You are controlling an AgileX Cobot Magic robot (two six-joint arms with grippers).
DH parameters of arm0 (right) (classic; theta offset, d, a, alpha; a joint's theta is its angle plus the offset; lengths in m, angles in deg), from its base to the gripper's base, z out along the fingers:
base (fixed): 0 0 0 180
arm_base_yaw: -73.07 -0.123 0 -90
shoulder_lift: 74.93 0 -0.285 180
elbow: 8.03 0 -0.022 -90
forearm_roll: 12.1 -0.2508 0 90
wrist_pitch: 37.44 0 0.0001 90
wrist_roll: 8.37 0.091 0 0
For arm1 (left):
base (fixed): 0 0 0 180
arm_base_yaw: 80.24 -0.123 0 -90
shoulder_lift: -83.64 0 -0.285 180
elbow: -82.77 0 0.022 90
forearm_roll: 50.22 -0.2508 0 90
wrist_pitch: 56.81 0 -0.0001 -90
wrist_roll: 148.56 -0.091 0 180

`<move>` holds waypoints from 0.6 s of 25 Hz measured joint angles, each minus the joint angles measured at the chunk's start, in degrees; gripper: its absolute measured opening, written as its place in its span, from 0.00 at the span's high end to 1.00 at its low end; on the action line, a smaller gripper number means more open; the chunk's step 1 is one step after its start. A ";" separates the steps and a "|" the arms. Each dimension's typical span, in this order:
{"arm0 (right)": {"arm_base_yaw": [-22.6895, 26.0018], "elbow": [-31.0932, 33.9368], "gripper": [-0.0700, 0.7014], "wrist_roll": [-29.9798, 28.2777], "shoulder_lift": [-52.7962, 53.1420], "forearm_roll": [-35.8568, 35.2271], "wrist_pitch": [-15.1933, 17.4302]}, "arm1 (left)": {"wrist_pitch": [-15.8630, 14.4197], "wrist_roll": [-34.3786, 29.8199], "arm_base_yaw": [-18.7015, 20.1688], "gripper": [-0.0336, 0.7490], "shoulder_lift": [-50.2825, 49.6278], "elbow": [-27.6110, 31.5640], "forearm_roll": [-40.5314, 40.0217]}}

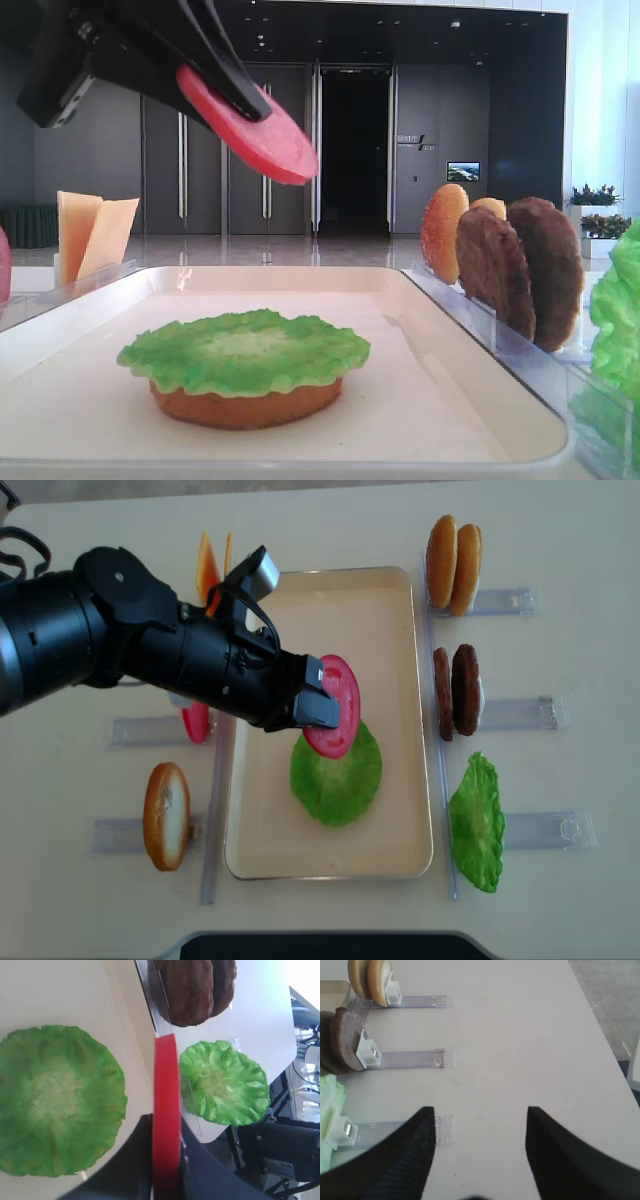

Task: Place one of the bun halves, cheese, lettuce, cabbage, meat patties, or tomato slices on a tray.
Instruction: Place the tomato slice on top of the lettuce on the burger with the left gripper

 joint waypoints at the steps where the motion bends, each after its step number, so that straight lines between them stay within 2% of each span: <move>1: 0.00 0.00 0.37 0.00 0.00 0.00 0.00 | -0.40 -0.62 0.00 0.90 -0.45 0.00 0.00; 6: 0.00 0.00 0.37 0.00 0.00 0.00 0.00 | -0.07 -3.99 0.00 0.90 -1.30 2.09 2.00; 11: 0.00 0.00 0.37 0.00 0.00 0.00 0.00 | 2.61 -13.73 0.00 0.90 -1.34 8.14 10.00; 15: 0.00 0.00 0.37 0.00 0.00 0.00 0.00 | 4.59 -19.46 0.00 0.90 -1.34 9.82 15.80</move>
